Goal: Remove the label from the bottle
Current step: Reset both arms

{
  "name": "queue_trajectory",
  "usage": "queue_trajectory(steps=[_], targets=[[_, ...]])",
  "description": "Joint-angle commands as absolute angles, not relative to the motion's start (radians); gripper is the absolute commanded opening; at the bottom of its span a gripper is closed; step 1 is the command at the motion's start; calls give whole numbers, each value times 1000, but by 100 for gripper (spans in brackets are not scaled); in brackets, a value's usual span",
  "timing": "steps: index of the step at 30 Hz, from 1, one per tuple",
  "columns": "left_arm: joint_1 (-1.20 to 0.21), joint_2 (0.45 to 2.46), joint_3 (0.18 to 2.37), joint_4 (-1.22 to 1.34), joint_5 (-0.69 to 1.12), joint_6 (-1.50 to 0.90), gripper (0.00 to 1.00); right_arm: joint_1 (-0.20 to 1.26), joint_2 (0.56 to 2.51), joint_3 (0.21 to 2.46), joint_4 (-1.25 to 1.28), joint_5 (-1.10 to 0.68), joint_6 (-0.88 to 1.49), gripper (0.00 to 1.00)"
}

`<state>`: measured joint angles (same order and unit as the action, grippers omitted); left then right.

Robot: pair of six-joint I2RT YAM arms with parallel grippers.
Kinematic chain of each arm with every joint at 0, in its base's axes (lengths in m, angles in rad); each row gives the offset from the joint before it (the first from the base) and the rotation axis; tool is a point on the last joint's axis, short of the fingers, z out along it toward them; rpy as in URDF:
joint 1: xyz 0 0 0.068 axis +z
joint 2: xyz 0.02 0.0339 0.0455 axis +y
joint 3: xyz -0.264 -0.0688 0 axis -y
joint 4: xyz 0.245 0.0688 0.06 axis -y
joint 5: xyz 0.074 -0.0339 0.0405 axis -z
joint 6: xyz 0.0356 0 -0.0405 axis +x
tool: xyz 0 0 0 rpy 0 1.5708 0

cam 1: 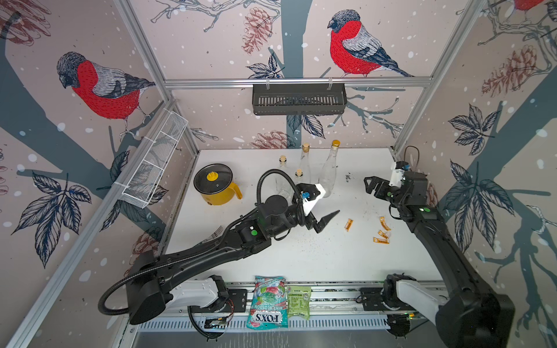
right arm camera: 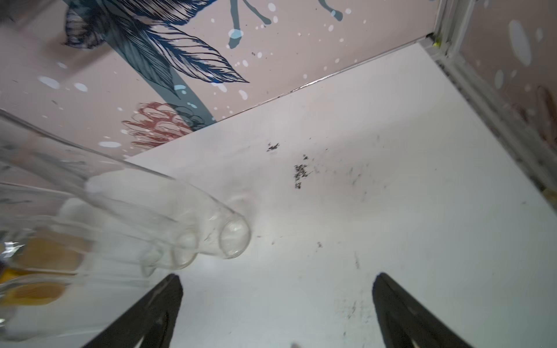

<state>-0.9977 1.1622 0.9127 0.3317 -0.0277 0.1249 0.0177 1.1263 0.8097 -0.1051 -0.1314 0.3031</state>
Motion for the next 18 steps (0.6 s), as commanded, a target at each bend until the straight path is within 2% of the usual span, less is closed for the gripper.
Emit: queue_trajectory(steps=[1, 4, 8, 14, 16, 18], targets=[[-905, 1119, 915, 215, -267, 124, 99, 51, 1213, 789, 146, 163, 142, 100], [-742, 1089, 902, 183, -282, 56, 99, 56, 1286, 686, 383, 204, 107, 99], [-546, 1019, 763, 288, -345, -16, 99, 64, 1337, 536, 696, 236, 67, 99], [-337, 1018, 582, 442, -403, -83, 99, 73, 1435, 514, 769, 338, 50, 99], [-294, 1077, 518, 584, -430, -75, 99, 75, 1423, 494, 802, 344, 30, 100], [-251, 1148, 518, 609, -426, -82, 99, 70, 1411, 461, 872, 345, 26, 100]])
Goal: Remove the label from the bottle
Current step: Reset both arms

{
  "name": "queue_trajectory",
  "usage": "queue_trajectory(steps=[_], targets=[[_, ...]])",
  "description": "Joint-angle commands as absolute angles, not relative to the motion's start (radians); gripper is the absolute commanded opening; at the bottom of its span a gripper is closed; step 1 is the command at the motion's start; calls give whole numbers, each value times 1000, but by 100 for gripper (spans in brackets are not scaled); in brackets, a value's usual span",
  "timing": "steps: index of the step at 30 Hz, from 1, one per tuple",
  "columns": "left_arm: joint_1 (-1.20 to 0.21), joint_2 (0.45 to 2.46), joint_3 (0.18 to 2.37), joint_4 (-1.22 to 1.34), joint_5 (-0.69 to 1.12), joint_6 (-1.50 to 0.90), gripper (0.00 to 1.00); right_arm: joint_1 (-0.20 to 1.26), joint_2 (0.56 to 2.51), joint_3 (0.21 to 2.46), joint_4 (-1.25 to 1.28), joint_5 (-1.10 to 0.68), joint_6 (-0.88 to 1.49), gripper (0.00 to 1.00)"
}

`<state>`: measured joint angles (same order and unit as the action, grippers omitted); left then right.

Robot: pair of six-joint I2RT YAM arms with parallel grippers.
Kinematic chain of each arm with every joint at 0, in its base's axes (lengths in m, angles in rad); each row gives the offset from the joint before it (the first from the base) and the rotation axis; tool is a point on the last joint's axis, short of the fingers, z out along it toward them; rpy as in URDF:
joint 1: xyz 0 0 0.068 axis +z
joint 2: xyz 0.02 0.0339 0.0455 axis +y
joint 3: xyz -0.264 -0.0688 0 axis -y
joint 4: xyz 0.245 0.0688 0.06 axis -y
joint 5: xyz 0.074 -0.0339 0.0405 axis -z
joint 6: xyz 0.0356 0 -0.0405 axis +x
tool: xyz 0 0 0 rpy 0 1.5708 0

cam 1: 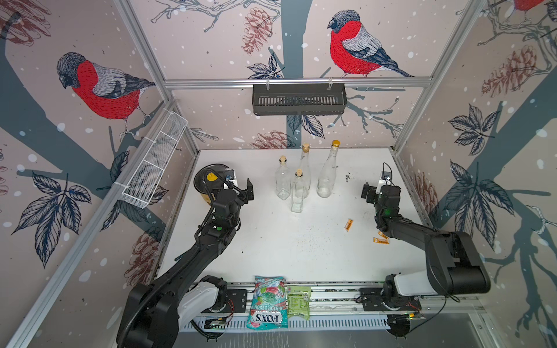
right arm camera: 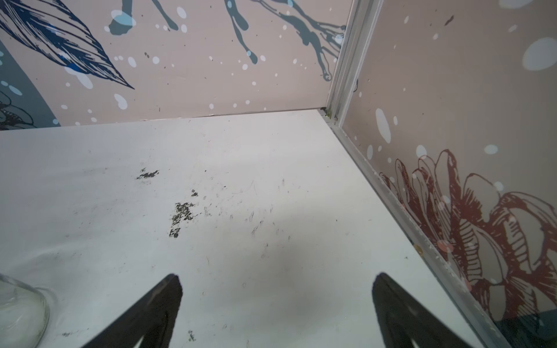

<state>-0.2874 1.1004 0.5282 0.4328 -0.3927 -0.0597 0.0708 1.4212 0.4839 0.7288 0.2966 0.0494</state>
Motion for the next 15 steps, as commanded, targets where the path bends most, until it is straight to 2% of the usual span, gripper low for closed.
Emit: queue_trajectory(steps=[1, 7, 10, 13, 15], targets=[[-236, 1183, 522, 615, -420, -72, 99, 69, 1409, 457, 879, 342, 27, 100], [-166, 1333, 450, 818, -347, -13, 97, 89, 1401, 475, 754, 369, 57, 100], [-134, 1383, 458, 864, -259, -3, 96, 146, 1428, 416, 859, 454, 22, 99], [-128, 1414, 467, 927, -191, 6, 97, 157, 1458, 368, 967, 454, 9, 100], [-127, 1434, 501, 881, -167, 23, 96, 156, 1472, 355, 1000, 476, 18, 100]])
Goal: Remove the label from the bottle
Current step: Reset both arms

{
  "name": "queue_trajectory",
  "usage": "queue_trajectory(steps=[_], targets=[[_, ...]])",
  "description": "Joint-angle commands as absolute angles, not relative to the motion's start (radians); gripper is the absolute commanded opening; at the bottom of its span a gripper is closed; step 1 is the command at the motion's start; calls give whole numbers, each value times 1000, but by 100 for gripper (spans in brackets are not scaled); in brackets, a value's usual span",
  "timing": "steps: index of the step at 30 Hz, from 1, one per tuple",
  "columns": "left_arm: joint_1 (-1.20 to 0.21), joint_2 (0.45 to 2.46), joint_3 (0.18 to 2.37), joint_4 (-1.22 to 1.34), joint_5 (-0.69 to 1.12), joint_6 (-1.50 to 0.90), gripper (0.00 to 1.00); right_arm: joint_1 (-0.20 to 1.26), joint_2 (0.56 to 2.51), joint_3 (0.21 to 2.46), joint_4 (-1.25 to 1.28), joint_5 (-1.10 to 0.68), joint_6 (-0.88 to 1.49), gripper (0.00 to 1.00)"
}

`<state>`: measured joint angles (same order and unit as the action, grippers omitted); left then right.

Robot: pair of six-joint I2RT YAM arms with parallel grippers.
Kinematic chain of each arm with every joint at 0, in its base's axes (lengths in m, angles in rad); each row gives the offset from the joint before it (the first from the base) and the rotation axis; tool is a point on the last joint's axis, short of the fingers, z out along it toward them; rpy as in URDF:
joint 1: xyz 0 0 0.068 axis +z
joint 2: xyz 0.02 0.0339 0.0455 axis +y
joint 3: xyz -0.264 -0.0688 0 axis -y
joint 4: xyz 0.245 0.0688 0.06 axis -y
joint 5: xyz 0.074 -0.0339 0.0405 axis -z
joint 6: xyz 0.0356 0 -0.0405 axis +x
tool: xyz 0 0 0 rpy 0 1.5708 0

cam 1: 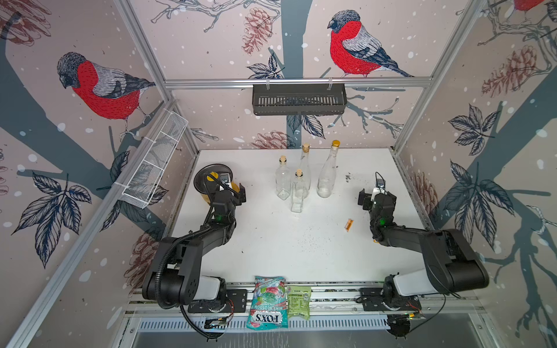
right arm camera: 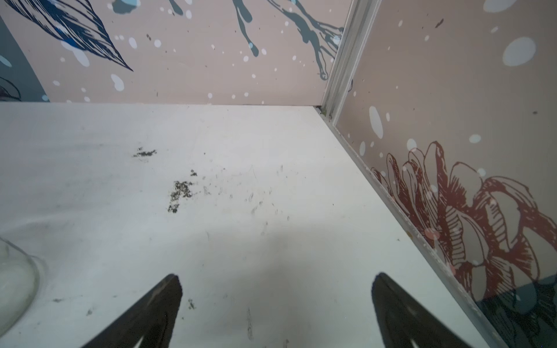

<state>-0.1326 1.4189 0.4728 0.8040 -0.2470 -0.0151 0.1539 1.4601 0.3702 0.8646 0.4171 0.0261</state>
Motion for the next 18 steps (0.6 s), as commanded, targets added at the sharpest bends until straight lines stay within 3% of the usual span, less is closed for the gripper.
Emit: queue_trajectory(steps=[1, 7, 15, 18], targets=[[-126, 1438, 507, 871, -149, 30, 96, 154, 1472, 342, 1019, 476, 23, 100], [-126, 1390, 481, 824, -66, 78, 96, 127, 1477, 283, 1121, 448, 50, 100], [-156, 1372, 460, 756, -93, 166, 96, 90, 1468, 227, 1198, 384, 80, 100], [-138, 1411, 431, 788, -4, 157, 96, 97, 1553, 172, 1412, 399, 55, 99]])
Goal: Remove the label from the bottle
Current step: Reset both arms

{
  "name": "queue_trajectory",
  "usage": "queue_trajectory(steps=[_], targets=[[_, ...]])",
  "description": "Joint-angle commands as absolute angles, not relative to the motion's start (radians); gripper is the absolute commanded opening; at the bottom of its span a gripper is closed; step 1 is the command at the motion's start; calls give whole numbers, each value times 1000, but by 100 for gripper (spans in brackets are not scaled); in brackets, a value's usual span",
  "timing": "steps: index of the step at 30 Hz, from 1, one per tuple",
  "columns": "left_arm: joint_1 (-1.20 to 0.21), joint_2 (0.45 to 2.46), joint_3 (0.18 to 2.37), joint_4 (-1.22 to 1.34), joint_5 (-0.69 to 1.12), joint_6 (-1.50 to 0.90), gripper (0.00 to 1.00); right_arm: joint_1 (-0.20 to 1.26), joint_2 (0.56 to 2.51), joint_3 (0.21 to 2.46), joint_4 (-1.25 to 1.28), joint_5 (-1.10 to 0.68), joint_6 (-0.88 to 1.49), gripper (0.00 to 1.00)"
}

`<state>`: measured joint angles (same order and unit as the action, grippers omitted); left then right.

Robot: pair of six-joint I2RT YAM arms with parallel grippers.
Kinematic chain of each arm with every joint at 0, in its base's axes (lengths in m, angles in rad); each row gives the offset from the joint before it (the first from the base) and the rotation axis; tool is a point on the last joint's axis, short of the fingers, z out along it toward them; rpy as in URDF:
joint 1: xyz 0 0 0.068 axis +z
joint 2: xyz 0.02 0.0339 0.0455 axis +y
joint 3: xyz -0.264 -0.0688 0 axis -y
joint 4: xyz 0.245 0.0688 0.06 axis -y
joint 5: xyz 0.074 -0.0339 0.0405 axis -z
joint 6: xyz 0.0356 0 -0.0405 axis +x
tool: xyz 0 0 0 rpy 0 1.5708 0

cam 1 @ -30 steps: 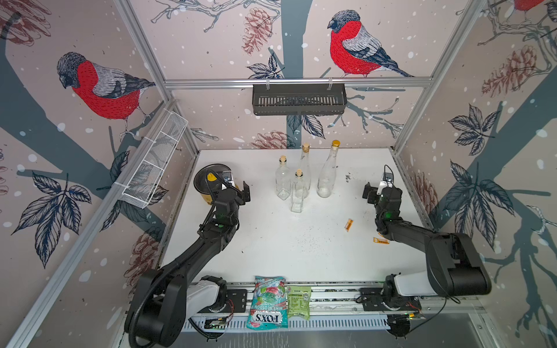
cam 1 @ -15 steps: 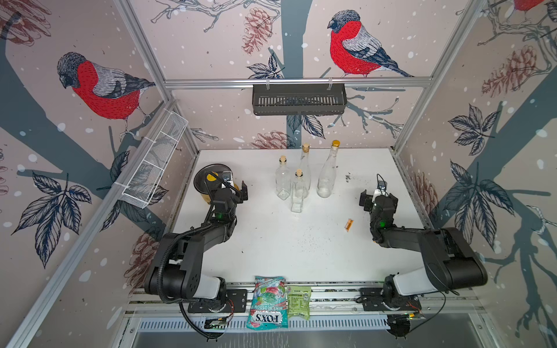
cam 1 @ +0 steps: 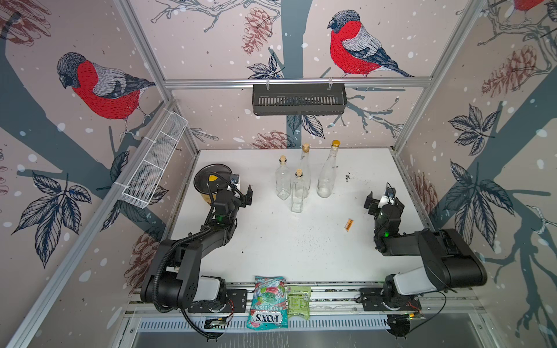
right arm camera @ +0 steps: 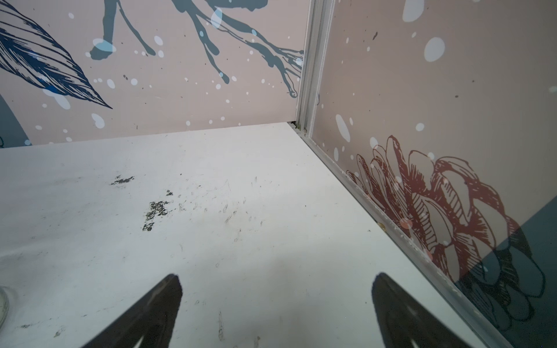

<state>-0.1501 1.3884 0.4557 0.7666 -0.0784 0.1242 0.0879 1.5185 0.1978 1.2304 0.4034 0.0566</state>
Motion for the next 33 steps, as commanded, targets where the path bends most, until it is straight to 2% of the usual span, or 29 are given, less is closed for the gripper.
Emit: queue_trajectory(steps=[1, 2, 7, 11, 21, 26, 33], targets=[[-138, 1421, 408, 827, 10, 164, 96, 101, 1527, 179, 1355, 402, 59, 99], [-134, 1423, 398, 841, 15, 164, 96, 102, 1501, 196, 1278, 401, 70, 99], [-121, 1457, 416, 825, 38, 158, 96, 102, 1506, 197, 1284, 407, 72, 100], [-121, 1435, 368, 899, -16, 134, 96, 103, 1507, 196, 1289, 408, 71, 100], [-108, 1407, 219, 1150, -123, 70, 97, 109, 1507, 188, 1305, 415, 65, 99], [-104, 1517, 141, 1408, -122, 80, 96, 112, 1506, 186, 1312, 419, 63, 99], [-99, 1491, 232, 1200, -162, 52, 97, 107, 1506, 192, 1299, 411, 66, 100]])
